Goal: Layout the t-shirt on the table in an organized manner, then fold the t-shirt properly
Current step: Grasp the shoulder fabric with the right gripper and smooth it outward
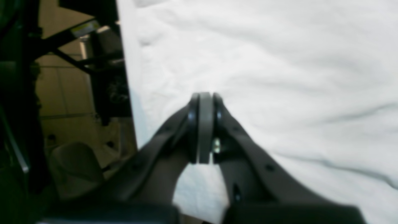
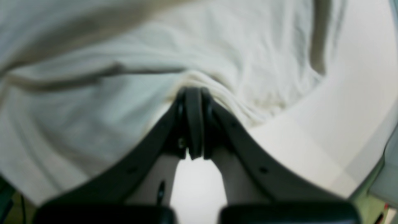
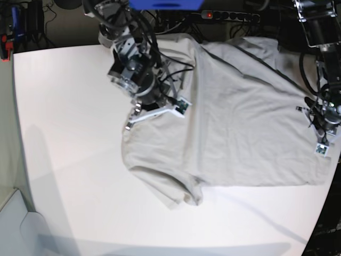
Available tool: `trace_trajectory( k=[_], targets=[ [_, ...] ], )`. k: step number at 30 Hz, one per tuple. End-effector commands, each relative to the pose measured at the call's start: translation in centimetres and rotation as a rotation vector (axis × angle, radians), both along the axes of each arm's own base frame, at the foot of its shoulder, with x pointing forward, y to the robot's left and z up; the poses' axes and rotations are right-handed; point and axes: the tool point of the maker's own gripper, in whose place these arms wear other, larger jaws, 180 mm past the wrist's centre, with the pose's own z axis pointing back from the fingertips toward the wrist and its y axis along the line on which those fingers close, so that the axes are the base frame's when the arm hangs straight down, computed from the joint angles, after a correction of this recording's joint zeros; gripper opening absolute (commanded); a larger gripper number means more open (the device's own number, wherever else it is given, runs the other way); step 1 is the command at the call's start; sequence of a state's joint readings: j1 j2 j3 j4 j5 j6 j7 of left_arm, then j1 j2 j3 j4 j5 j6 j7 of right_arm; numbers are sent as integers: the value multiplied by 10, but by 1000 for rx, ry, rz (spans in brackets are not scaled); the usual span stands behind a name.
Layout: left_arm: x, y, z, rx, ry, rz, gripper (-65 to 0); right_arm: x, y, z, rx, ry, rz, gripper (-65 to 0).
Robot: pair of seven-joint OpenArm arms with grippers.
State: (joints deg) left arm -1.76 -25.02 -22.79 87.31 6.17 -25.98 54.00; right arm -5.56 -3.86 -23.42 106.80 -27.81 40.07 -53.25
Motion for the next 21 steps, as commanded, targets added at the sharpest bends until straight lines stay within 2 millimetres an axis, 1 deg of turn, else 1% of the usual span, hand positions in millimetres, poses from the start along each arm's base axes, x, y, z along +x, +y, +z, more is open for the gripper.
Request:
trace_trajectory(
  k=[1, 2, 5, 7, 8, 10, 11, 16, 18, 20, 21],
  targets=[
    [4, 9, 13, 29, -30, 2, -649, 10, 0, 10, 28, -33, -14, -650],
    [3, 9, 12, 27, -26, 1, -649, 14, -4, 11, 26, -36, -28, -650],
    [3, 9, 12, 28, -27, 1, -649, 25, -9, 4, 8, -26, -37, -650],
    [0, 9, 10, 30, -19, 0, -649, 30, -14, -4, -12, -6, -43, -650],
    [-3, 8, 7, 31, -11, -2, -649, 31, -15, -10, -22, 9, -40, -650],
    [-5, 8, 6, 33, -5, -2, -649, 37, -11, -15, -14, 11, -25, -650],
    [-6, 8, 5, 33, -4, -2, -649, 39, -12, -18, -15, 13, -19, -650],
    [-14, 11, -2, 31, 23, 0, -649, 35, -12, -35, -17, 49, 2, -650],
    [-15, 10, -4, 29, 27, 2, -649, 35, -19, -42, -14, 63, -13, -650],
    [-22, 12, -15, 19, 56, 11, -649, 35, -25, -51, 0, 87, -37, -650],
    [-23, 13, -18, 14, 60, 12, -649, 38, -28, -53, 7, 87, -47, -650]
  ],
)
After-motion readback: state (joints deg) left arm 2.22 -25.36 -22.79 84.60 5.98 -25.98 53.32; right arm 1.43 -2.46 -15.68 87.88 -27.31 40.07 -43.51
